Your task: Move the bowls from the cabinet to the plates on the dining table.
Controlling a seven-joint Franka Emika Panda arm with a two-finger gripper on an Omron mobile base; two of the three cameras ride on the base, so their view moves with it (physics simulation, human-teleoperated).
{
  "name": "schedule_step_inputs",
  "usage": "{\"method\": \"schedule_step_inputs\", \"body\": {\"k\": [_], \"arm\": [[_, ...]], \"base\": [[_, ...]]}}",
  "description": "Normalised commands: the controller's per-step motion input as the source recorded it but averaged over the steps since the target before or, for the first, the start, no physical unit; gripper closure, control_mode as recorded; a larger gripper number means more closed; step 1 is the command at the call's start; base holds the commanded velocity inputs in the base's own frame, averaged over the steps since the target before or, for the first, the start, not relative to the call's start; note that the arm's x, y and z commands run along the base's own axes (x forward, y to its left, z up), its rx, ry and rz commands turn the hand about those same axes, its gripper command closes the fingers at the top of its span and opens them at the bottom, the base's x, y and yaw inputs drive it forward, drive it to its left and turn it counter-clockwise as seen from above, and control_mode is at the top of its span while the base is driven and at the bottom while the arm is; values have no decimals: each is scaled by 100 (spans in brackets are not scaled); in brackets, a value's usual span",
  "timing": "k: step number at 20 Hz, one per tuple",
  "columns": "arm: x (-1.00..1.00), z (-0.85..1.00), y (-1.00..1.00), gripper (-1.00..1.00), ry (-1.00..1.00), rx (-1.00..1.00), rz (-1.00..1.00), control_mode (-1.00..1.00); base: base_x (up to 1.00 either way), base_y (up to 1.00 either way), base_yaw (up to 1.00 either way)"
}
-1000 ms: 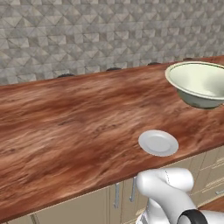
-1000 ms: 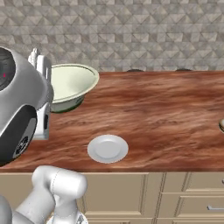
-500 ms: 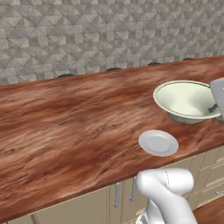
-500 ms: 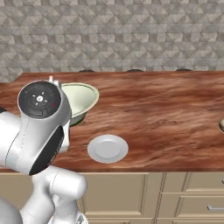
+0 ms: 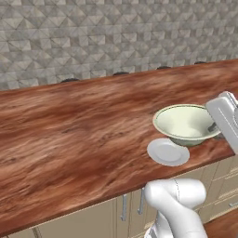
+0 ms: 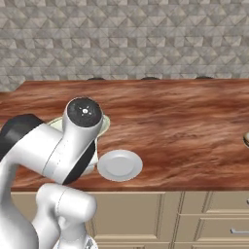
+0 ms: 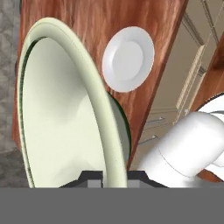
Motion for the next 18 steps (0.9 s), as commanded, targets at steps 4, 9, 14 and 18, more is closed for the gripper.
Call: {"method": "schedule_step_inputs", "body": {"k": [4,9,14,18], "arm": [[34,-45,-11,100,8,-2,16,-100],[37,-42,-16,100,2,0,14,-100],[42,-41,-18,100,0,0,12,-100],[44,-43,-17,100,4,-1,11,-100]], "base": [[0,0,0],[0,0,0],[0,0,0],[0,0,0]]}}
